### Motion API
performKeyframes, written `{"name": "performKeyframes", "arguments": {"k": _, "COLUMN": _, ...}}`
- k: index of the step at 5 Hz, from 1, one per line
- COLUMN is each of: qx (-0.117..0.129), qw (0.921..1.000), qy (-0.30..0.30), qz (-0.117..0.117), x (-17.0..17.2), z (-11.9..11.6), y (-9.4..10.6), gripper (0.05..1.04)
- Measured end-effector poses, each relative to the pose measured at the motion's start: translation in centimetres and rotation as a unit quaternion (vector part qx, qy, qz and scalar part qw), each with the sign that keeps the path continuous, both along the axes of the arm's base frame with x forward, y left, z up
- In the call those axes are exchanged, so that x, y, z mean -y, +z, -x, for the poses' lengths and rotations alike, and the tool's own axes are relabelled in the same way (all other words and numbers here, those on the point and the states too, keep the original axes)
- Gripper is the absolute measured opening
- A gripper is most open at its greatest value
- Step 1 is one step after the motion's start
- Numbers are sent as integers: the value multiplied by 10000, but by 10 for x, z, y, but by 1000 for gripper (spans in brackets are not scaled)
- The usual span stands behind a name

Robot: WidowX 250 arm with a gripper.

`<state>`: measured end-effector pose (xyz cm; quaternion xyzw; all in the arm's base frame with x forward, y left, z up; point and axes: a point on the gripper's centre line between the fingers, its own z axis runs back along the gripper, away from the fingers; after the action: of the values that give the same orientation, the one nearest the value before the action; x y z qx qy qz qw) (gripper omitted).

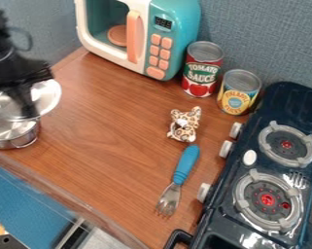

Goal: Move the silver pot to the upper right of table

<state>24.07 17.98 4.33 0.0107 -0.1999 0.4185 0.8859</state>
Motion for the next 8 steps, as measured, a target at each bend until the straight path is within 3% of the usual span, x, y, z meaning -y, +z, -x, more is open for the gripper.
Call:
{"name": "performKeyframes", "arguments": {"k": 1, "qx": -5, "qw": 9983, "qy": -588, "qz": -47, "x": 38, "z": -38, "y": 14, "gripper": 49}}
{"name": "performKeyframes", "arguments": {"k": 2, "qx": 319, "qw": 9953, "qy": -913, "qz": -44, "x": 79, "z": -76, "y": 24, "gripper": 49}}
{"name": "performKeyframes", "arguments": {"k": 3, "qx": 254, "qw": 9938, "qy": -1047, "qz": 267, "x": 109, "z": -106, "y": 10, "gripper": 49}}
{"name": "performKeyframes", "arguments": {"k": 4, "qx": 292, "qw": 9951, "qy": -938, "qz": 47, "x": 128, "z": -127, "y": -3, "gripper": 49}}
{"name": "performKeyframes", "arguments": {"k": 5, "qx": 236, "qw": 9968, "qy": -766, "qz": -55, "x": 133, "z": -138, "y": -20, "gripper": 49}}
{"name": "performKeyframes", "arguments": {"k": 7, "qx": -16, "qw": 9989, "qy": -472, "qz": 69, "x": 114, "z": -136, "y": -51, "gripper": 49}}
{"name": "performKeyframes", "arguments": {"k": 8, "qx": 129, "qw": 9986, "qy": -465, "qz": -213, "x": 110, "z": -140, "y": -50, "gripper": 49}}
